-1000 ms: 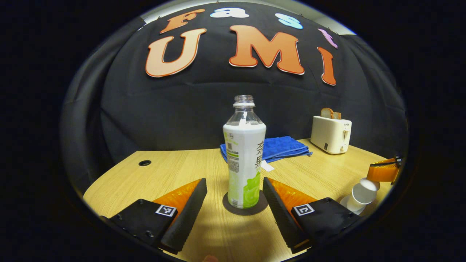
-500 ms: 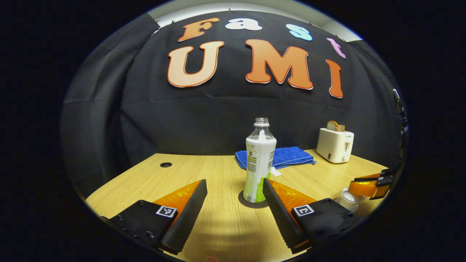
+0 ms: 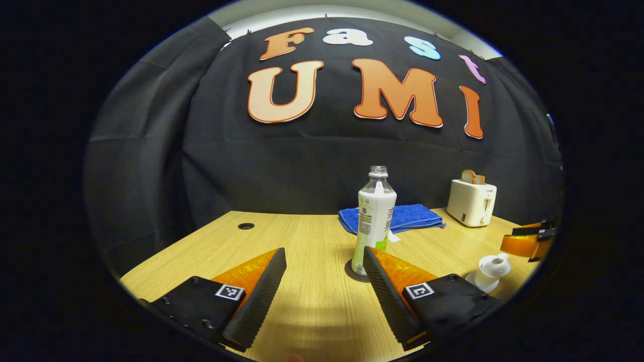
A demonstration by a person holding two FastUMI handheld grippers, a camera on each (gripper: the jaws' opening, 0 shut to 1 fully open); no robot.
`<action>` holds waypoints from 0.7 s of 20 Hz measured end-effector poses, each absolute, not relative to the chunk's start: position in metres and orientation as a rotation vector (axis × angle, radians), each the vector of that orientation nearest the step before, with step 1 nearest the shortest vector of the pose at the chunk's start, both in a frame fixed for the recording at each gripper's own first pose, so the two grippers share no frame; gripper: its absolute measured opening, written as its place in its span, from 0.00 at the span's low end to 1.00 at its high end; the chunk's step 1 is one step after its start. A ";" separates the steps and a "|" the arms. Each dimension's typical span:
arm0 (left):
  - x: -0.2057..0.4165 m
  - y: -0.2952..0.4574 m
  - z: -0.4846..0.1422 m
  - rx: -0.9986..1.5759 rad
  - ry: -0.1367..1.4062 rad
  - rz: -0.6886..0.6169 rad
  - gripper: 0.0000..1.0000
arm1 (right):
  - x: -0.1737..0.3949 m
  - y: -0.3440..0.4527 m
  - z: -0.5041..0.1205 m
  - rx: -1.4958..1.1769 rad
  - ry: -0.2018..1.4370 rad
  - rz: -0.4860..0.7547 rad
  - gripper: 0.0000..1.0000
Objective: Open the teacup lid with one hand, grasp the water bottle and pour water into the teacup with the other hand; after pouring, place the water bottle on the coaster and then close the teacup lid.
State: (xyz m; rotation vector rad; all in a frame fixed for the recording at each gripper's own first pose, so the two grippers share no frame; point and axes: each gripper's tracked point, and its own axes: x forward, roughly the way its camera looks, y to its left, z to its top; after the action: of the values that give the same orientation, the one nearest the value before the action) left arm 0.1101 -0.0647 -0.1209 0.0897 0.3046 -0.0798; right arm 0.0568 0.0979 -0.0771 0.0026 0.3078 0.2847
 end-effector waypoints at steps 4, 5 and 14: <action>0.100 -0.061 -0.107 0.117 0.292 -0.063 1.00 | 0.043 0.088 -0.060 0.012 0.295 0.275 0.91; 0.098 -0.060 -0.102 0.119 0.287 -0.060 1.00 | 0.039 0.085 -0.058 0.009 0.295 0.273 0.96; 0.077 -0.050 -0.069 0.111 0.227 -0.019 0.96 | 0.029 0.051 -0.053 0.013 0.284 0.199 0.97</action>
State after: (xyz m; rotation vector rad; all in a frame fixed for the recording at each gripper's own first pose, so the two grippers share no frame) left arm 0.0774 -0.0496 -0.0690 0.1110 0.2270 -0.0190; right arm 0.0288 0.0511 -0.0528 0.0133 0.2841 0.1993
